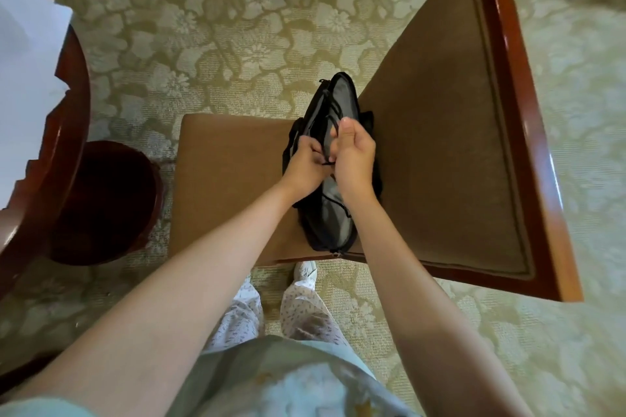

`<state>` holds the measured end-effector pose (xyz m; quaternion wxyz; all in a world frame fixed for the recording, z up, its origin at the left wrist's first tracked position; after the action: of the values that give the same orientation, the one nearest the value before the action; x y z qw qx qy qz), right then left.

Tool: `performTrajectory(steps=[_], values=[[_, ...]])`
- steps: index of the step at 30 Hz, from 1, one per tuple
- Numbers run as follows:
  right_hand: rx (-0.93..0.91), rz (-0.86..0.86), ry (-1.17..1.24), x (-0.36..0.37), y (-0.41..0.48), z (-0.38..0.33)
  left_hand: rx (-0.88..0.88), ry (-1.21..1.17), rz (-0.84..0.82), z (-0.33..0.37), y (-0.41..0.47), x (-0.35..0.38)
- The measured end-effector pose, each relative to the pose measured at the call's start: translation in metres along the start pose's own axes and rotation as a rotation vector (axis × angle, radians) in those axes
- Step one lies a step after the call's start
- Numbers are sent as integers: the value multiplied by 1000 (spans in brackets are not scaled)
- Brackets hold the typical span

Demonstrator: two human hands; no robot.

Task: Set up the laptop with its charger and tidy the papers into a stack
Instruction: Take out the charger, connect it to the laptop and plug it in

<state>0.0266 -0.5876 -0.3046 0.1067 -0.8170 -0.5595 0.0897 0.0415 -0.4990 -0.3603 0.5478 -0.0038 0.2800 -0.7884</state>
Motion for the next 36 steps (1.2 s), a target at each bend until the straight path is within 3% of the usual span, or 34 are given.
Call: performTrajectory(steps=[5, 9, 13, 17, 19, 20, 22, 24, 26, 31, 36], values=[[36, 99, 33, -16, 10, 3, -70, -163, -159, -1, -7, 8], [119, 96, -5, -23, 21, 16, -110, -264, -33, -1, -6, -6], [299, 197, 24, -35, 14, 51, -116, -244, -27, 3, -2, -17], [326, 32, 160, -15, -4, 60, -151, -380, 32, 2, 1, -21], [241, 73, 258, -16, -11, 55, -210, -463, 104, -3, 4, -25], [192, 62, 220, -16, -13, 52, -241, -488, 131, -4, 4, -26], [115, -121, -3, -3, -14, 52, -285, -550, 145, -2, 5, -22], [123, -333, -198, 11, -12, 63, -342, -667, 134, 2, 4, -14], [150, -403, -253, 16, -7, 70, -378, -775, 98, 8, 3, -7], [109, -288, -296, 13, 7, 62, -409, -833, -27, 24, 4, -5], [2, 51, -307, 3, 11, 41, -369, -521, -160, 54, 9, -2]])
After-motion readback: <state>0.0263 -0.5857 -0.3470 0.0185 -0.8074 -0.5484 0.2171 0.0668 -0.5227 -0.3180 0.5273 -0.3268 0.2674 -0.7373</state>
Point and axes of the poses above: each hand's wrist, its own y-axis towards the middle knuckle, its own x-axis out of the palm, z = x × y, the point moved 8 cm from there along y, towards the middle knuckle, and after that the axes turned 1 degree about -z, right-handed, at the moved point
